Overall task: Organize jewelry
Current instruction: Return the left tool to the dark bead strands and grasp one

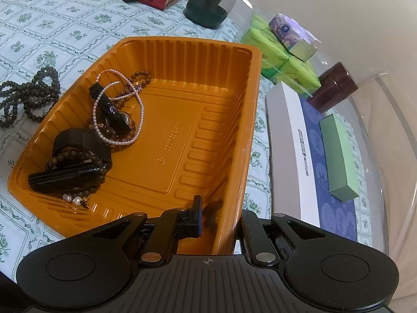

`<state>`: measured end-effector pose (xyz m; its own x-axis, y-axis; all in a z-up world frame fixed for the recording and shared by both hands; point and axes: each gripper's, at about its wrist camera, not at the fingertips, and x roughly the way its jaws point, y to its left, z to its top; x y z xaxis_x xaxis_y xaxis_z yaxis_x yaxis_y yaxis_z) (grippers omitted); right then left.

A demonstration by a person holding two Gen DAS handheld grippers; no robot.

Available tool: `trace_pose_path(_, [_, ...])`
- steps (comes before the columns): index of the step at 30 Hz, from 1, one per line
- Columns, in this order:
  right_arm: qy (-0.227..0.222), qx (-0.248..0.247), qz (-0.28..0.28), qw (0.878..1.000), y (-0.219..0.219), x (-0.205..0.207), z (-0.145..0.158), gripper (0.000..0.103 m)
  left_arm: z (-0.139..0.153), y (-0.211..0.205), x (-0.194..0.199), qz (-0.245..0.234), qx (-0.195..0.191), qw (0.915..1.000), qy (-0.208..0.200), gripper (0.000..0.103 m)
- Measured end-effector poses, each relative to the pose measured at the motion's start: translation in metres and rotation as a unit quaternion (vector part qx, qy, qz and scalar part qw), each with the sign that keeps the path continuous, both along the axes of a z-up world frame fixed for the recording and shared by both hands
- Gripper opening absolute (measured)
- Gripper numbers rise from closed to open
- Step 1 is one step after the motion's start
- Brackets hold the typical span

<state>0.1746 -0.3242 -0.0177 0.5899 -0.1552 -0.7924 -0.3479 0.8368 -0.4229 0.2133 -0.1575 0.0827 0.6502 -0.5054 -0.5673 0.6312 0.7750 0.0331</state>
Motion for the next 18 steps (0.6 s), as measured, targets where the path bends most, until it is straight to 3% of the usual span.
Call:
trace_pose_path(6, [-0.001,-0.001,0.0,1.0,0.0,-0.001,0.0,0.01,-0.009,0.045,-0.013,0.045,0.002,0.999,0.003,0.017])
trace_pose_path(18, [0.003,0.003,-0.004,1.0,-0.001,-0.004,0.001,0.01,-0.062,0.123,-0.057,0.138,0.016,0.9895,0.04,0.022])
